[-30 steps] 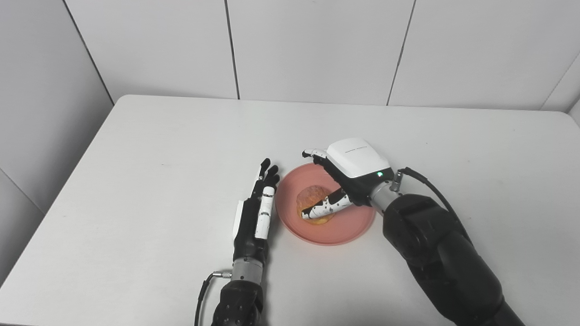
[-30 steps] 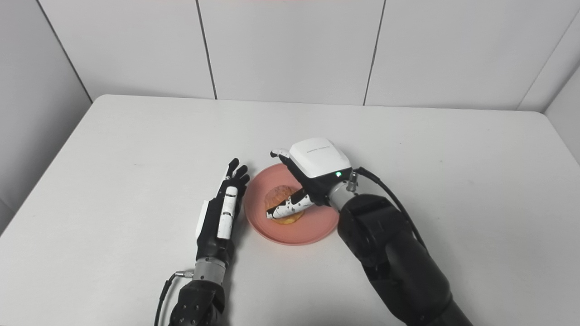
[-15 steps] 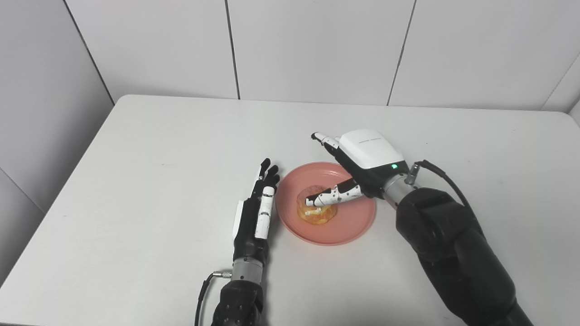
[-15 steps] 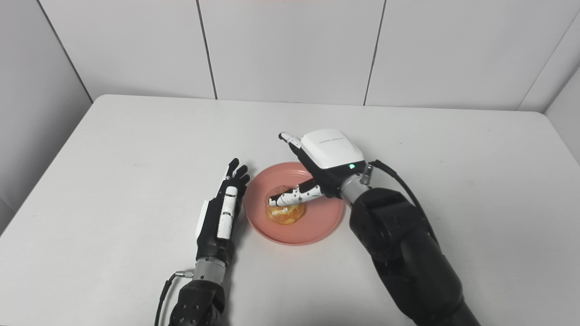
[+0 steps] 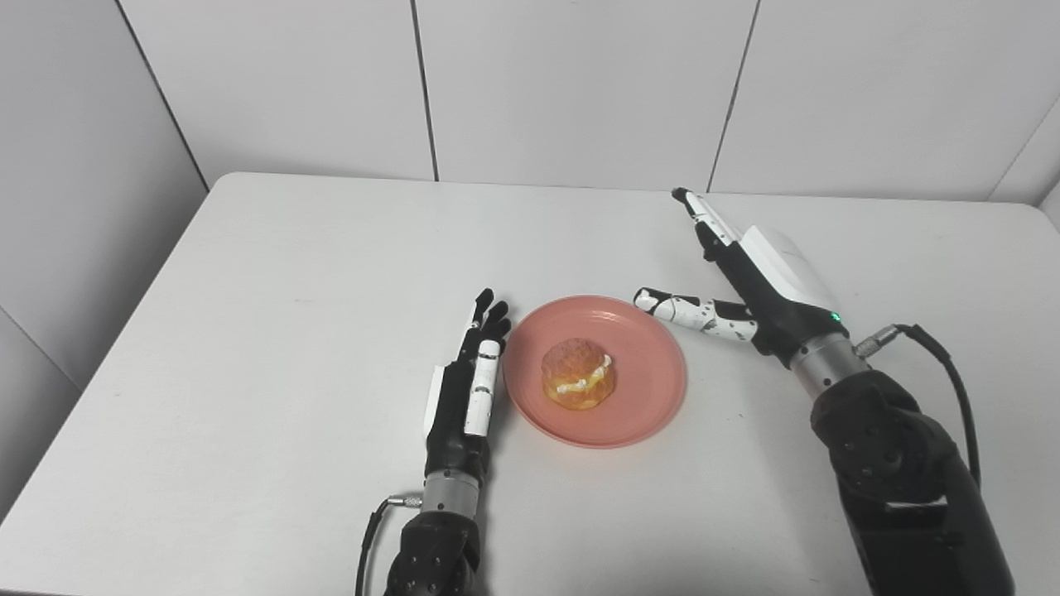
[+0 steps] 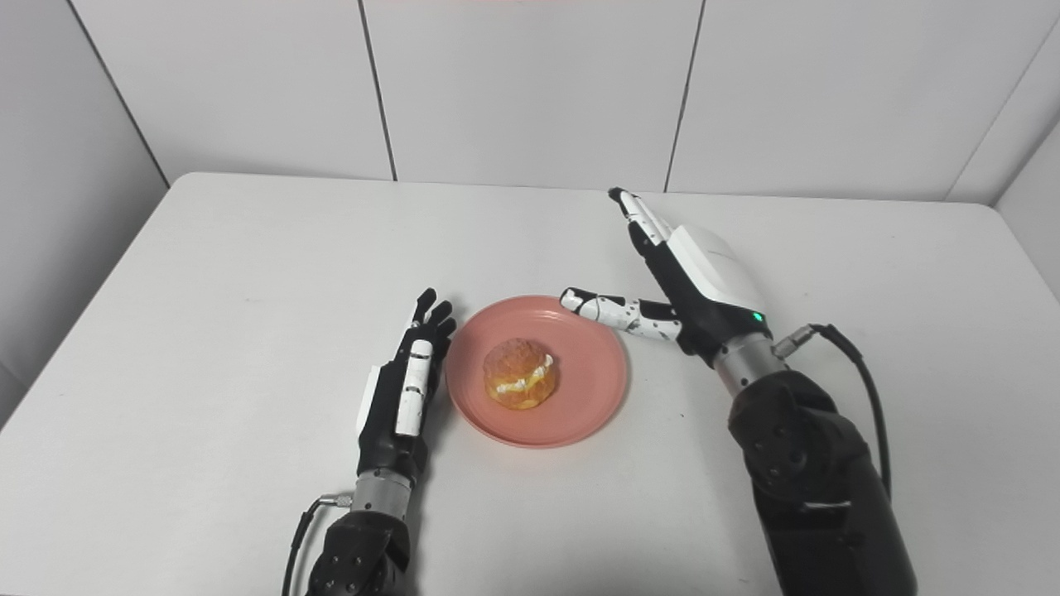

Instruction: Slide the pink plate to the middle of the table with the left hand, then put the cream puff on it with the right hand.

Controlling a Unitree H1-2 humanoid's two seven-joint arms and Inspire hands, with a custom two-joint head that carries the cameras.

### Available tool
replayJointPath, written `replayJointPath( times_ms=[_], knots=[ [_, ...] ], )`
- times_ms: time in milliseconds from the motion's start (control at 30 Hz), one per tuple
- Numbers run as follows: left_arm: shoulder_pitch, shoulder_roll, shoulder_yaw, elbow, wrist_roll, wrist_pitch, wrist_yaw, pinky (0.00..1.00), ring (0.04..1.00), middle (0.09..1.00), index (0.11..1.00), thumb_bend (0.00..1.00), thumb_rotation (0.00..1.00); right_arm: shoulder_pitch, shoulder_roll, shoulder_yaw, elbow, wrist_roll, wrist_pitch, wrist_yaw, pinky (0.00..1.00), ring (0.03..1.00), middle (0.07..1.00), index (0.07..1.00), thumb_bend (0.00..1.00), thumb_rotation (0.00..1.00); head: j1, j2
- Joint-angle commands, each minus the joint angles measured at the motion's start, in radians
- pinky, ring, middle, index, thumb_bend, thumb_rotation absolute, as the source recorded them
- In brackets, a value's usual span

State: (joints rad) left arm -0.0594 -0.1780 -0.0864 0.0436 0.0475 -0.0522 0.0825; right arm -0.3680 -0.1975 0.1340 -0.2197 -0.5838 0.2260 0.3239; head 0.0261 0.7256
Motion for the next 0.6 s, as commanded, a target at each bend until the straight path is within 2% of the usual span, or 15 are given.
replayJointPath(
  times_ms=[0,67,200,300,367,467,567],
  knots=[
    [0.02,0.013,0.009,0.041,-0.015,0.026,-0.013,0.9,0.914,0.926,0.923,0.43,1.0,0.002,0.018,-0.027,-0.031,0.054,-0.037,-0.057,0.88,0.998,1.0,1.0,0.87,1.0,0.001,0.0],
    [0.02,0.017,0.012,0.039,-0.02,0.027,-0.017,0.9,0.913,0.925,0.925,0.43,1.0,0.034,0.032,-0.048,-0.035,0.094,-0.025,-0.08,0.89,1.0,1.0,1.0,0.87,1.0,-0.001,-0.001],
    [0.019,0.031,0.017,0.044,-0.028,0.024,-0.029,0.9,0.916,0.927,0.926,0.44,1.0,0.082,0.077,-0.101,-0.025,0.247,-0.015,-0.091,0.95,1.0,1.0,1.0,0.87,1.0,-0.004,-0.002],
    [0.017,0.042,0.023,0.049,-0.043,0.021,-0.04,0.92,0.923,0.928,0.929,0.44,1.0,0.126,0.115,-0.147,0.015,0.389,-0.036,-0.096,0.99,1.0,1.0,1.0,0.86,1.0,0.004,-0.007],
    [0.014,0.051,0.027,0.052,-0.05,0.019,-0.048,0.93,0.927,0.931,0.931,0.45,1.0,0.154,0.134,-0.17,0.052,0.48,-0.072,-0.097,1.0,1.0,1.0,1.0,0.87,1.0,0.008,-0.009],
    [0.011,0.065,0.03,0.065,-0.061,0.002,-0.061,0.93,0.929,0.935,0.934,0.45,1.0,0.186,0.139,-0.181,0.13,0.57,-0.16,-0.087,1.0,1.0,1.0,1.0,0.78,1.0,0.019,-0.011],
    [0.009,0.075,0.034,0.075,-0.075,-0.009,-0.077,0.94,0.935,0.941,0.942,0.44,1.0,0.209,0.14,-0.177,0.169,0.62,-0.186,-0.084,1.0,1.0,1.0,1.0,0.75,1.0,0.023,-0.011]
  ],
)
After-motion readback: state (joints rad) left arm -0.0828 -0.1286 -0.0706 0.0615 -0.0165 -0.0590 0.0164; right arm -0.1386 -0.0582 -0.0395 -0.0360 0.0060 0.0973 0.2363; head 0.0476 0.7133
